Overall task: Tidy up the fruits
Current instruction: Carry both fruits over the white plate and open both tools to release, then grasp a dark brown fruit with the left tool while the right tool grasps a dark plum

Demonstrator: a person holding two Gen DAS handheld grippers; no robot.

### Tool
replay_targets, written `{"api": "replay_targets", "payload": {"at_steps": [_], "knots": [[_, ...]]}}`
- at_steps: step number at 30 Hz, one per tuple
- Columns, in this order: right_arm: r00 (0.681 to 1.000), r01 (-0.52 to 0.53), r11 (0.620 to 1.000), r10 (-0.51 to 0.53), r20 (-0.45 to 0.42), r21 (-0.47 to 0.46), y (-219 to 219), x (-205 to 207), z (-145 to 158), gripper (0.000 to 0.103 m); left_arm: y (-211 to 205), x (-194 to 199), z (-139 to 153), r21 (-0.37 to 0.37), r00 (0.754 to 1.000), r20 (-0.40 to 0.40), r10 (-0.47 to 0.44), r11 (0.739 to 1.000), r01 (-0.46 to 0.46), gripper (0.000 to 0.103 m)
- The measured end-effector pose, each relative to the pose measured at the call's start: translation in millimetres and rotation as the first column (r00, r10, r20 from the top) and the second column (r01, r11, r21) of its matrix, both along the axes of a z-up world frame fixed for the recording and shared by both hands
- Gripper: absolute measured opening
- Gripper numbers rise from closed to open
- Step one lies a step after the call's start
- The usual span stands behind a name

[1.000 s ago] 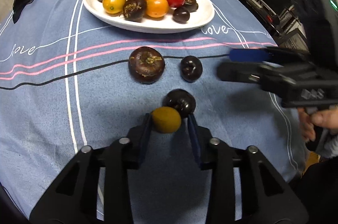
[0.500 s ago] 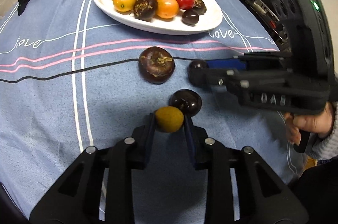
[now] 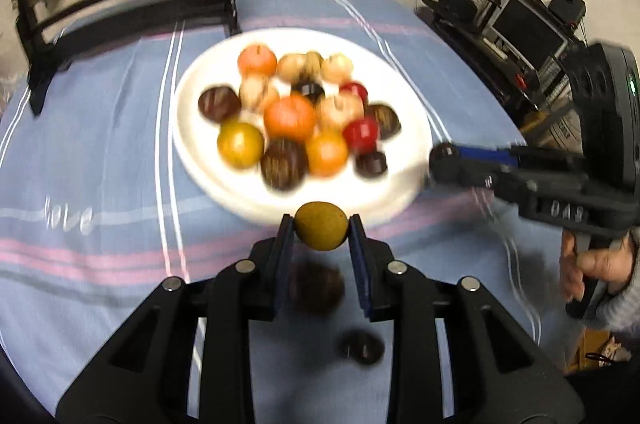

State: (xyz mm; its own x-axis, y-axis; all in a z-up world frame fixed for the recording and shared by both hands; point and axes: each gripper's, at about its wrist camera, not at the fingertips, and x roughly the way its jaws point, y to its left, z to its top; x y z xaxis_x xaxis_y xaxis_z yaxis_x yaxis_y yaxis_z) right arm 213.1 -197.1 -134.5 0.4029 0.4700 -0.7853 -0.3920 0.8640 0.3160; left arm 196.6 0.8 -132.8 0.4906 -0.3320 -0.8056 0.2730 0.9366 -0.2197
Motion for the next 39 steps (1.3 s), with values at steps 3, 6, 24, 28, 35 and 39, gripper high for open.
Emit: {"api": "replay_targets", "payload": {"at_steps": [3,6,24,28,35,39], "knots": [[1.000,0.010,1.000,-0.010,0.009,0.004,-5.2,15.0,0.9,0.029,-11.8,19.5,3.5,-0.001,1.000,0.008,-0.027,1.000,0.027,0.028],[1.000,0.012,1.000,-0.012,0.012,-0.002,1.7,29.4,-3.2,0.029,-31.2,32.7,0.1,0.012,0.999,0.007,-0.054,0.998,0.054,0.028],[0.998,0.065,0.997,-0.064,0.027,-0.042,-4.5,28.1,-6.0,0.068,-17.5,21.3,-7.8,0.013,1.000,-0.013,0.016,1.000,-0.016,0.055],[0.996,0.079,0.997,-0.078,0.053,-0.009,-13.4,13.1,8.2,0.068,-9.3,2.3,-10.6,0.030,0.999,-0.027,0.030,0.999,-0.029,0.055],[0.994,0.103,0.994,-0.104,0.015,0.035,-29.9,-30.2,8.6,0.068,-7.4,-22.2,-26.2,0.052,0.998,-0.065,0.022,0.998,-0.018,0.055],[0.995,0.099,0.995,-0.098,-0.022,0.032,-32.8,-54.7,-0.7,0.068,-12.0,-27.0,-36.5,0.064,0.996,-0.084,0.012,0.998,-0.007,0.055]]}}
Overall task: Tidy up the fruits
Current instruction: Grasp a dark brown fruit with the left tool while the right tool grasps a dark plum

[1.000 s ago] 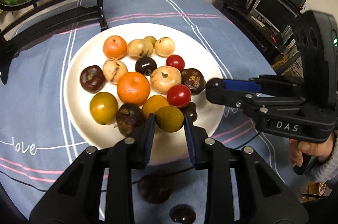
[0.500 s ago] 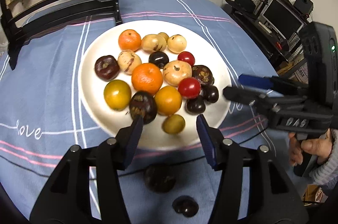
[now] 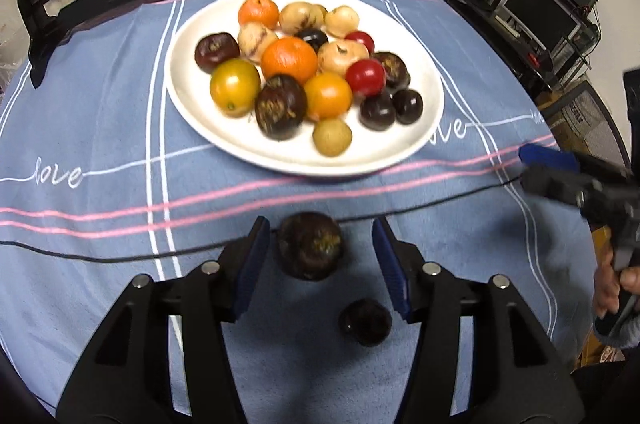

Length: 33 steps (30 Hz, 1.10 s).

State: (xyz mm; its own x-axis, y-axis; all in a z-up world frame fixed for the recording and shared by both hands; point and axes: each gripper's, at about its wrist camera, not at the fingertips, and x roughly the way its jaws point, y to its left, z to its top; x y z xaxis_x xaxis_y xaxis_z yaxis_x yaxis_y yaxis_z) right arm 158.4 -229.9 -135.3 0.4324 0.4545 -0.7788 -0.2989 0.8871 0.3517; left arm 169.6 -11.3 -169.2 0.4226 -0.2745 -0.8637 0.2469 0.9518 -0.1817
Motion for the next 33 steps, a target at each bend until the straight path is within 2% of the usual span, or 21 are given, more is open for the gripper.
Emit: {"api": "replay_targets", "payload": {"at_steps": [8,12,26,33], "knots": [[0.991,-0.114,0.993,0.111,-0.070,-0.035,24.6,-44.5,-27.7,0.068,-9.7,4.5,-9.4,0.049,1.000,-0.002,-0.008,0.999,0.008,0.053],[0.984,-0.162,0.985,0.157,-0.078,-0.055,37.8,-53.1,-30.9,0.068,-10.3,4.4,-8.9,0.059,1.000,0.004,-0.007,0.998,0.007,0.052],[0.960,-0.275,0.958,0.268,-0.085,-0.082,79.1,-49.3,-40.8,0.068,-4.4,1.3,-4.8,0.086,0.999,0.035,0.000,0.996,-0.003,0.026],[0.943,-0.330,0.941,0.326,-0.064,-0.072,108.2,-35.5,-46.7,0.068,-1.2,1.7,-4.1,0.092,1.000,0.028,0.010,0.996,-0.013,0.025]]}}
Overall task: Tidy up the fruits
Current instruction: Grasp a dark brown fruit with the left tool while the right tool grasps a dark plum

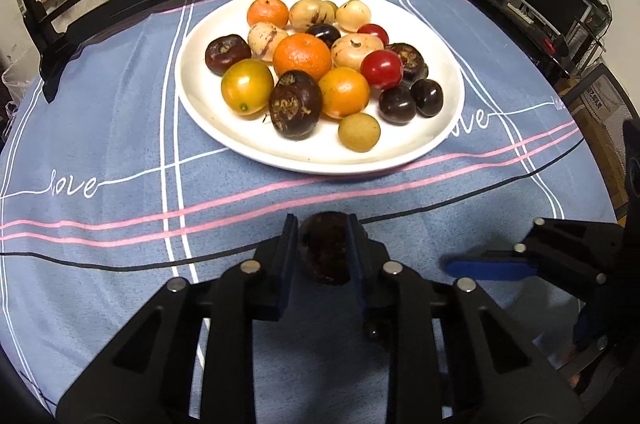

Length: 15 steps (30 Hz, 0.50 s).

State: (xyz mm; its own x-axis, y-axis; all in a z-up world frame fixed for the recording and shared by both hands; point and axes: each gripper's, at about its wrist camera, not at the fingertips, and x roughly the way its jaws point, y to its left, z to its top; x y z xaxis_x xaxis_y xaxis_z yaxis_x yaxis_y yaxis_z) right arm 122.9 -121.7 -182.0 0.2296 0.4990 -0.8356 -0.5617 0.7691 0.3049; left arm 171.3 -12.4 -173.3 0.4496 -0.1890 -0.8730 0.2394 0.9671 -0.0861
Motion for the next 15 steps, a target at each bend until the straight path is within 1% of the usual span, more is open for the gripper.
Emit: {"api": "replay_targets", "payload": {"at_steps": [3,4,6,8,10,11,13,15], "knots": [[1.000,-0.016,1.000,0.016,-0.004,-0.002,8.2,4.7,-2.7,0.068,1.5,1.6,-1.1,-0.017,1.000,-0.003,0.011,1.000,-0.011,0.025],[1.000,-0.020,1.000,0.019,-0.006,-0.002,9.6,5.5,-4.3,0.066,2.1,3.1,-2.1,-0.025,1.000,-0.008,0.015,1.000,-0.015,0.027],[0.999,-0.025,1.000,0.025,-0.020,0.001,11.4,7.6,-9.5,0.057,2.4,5.1,-3.1,-0.020,1.000,-0.009,0.026,0.999,-0.026,0.042],[1.000,-0.022,1.000,0.022,-0.010,0.008,9.4,8.5,-11.8,0.043,4.6,7.5,-5.1,-0.033,0.999,-0.016,0.035,0.999,-0.036,0.045],[1.000,-0.024,0.999,0.024,-0.014,0.026,8.7,10.7,-12.1,0.038,4.8,8.7,-6.2,-0.032,0.999,-0.018,0.039,0.999,-0.040,0.050],[1.000,-0.027,0.999,0.027,-0.013,0.028,9.1,10.8,-11.9,0.037,4.3,9.3,-6.8,-0.025,0.999,-0.017,0.040,0.999,-0.040,0.054],[0.999,-0.043,0.999,0.043,-0.010,0.026,11.7,9.6,-11.4,0.029,3.7,9.9,-7.3,-0.027,0.999,-0.019,0.036,0.999,-0.036,0.054],[0.998,-0.055,0.998,0.055,0.004,0.014,12.8,7.8,-9.4,0.029,3.8,10.1,-7.3,-0.030,0.999,-0.019,0.033,0.999,-0.033,0.054]]}}
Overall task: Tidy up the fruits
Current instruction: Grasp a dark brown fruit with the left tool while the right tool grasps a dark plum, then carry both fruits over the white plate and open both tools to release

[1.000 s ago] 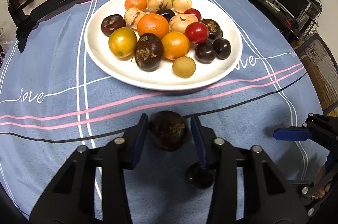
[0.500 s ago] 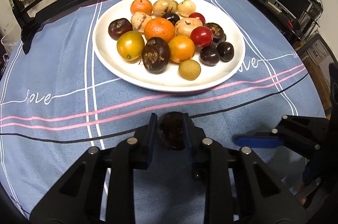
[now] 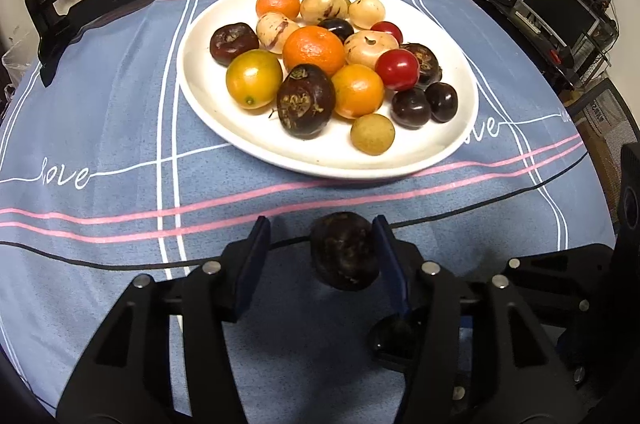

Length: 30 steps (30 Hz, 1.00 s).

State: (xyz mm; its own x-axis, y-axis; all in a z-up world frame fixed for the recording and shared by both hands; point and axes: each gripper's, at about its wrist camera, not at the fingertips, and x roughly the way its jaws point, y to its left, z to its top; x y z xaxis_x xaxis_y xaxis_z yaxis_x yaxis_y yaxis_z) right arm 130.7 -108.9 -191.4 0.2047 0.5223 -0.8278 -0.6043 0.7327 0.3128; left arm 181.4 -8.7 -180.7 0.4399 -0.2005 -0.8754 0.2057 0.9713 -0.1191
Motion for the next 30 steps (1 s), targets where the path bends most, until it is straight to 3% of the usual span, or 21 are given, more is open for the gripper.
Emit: {"api": "replay_targets", "payload": {"at_steps": [5,9,15,21,30], "knots": [[1.000,0.020,1.000,-0.019,-0.021,0.014,-5.0,1.9,-1.3,0.028,-0.4,-3.7,-5.6,-0.036,1.000,-0.024,-0.016,0.999,0.015,0.048],[0.999,0.027,0.999,-0.027,-0.023,0.019,-9.2,0.8,1.1,0.028,-4.9,-8.2,-12.6,-0.018,0.999,-0.026,-0.028,0.999,0.027,0.044],[0.996,0.074,0.997,-0.072,-0.043,0.035,-35.6,-8.4,5.0,0.028,6.5,-5.1,-13.8,-0.105,0.999,-0.041,0.001,0.994,-0.006,0.043],[0.989,0.142,0.988,-0.138,-0.058,0.057,-54.9,-5.8,5.0,0.028,3.4,-7.4,-11.4,-0.094,1.000,-0.026,-0.006,0.996,0.004,0.043],[0.968,0.248,0.965,-0.251,0.019,0.089,-93.6,17.3,40.5,0.028,8.5,-3.6,47.2,-0.082,0.997,0.082,-0.015,0.996,0.022,0.043]]}}
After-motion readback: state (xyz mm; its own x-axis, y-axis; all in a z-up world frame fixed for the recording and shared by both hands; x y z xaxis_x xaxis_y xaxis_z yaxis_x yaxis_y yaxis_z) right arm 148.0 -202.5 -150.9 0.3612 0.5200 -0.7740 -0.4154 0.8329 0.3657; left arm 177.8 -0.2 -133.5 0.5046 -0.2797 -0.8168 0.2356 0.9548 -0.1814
